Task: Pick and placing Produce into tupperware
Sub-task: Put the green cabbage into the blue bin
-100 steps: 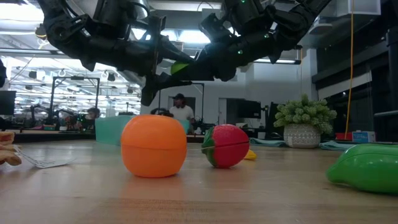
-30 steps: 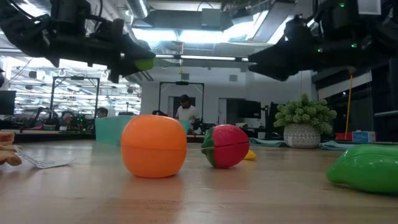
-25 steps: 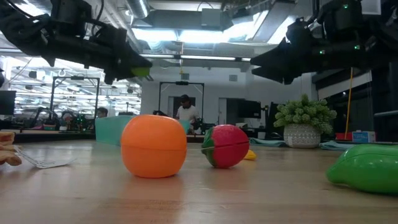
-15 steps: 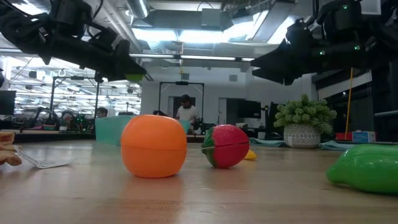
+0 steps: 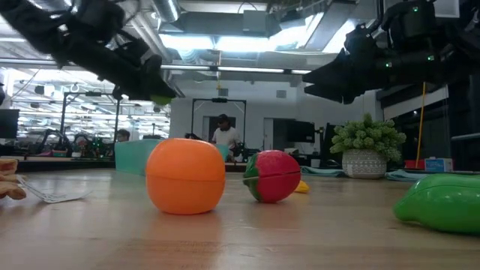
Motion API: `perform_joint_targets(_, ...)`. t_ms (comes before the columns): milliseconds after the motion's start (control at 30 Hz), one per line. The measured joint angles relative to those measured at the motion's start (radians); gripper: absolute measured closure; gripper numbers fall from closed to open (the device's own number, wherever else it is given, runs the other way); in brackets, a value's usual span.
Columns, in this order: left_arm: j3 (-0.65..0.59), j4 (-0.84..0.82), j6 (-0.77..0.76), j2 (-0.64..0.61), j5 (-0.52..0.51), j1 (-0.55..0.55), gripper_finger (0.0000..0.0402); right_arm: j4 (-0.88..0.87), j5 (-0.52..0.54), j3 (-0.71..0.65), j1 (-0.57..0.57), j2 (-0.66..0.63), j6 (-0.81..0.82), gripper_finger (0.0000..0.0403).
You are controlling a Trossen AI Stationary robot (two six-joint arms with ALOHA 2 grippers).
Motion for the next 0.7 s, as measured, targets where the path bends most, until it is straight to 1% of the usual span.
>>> perform_joint_targets(133, 0.145, -0.303, -0.013, 0.038, 0.003, 0.035, 0.0215, -0.003, 0.0, 0.0, 0.0, 0.0, 0.001, 0.0095)
perform_joint_targets(300, 0.303, -0.62, -0.03, 0.095, 0.014, 0.093, 0.0214, -0.01, 0.0, 0.0, 0.0, 0.0, 0.026, 0.0095)
perform_joint_targets(433, 0.408, -0.755, -0.031, 0.154, 0.087, 0.121, 0.0214, -0.012, 0.0, 0.0, 0.0, 0.0, 0.028, 0.0095)
perform_joint_targets(700, 0.606, -1.019, 0.003, 0.29, 0.117, 0.157, 0.0213, -0.06, 0.001, 0.0, -0.003, 0.001, 0.075, 0.0095)
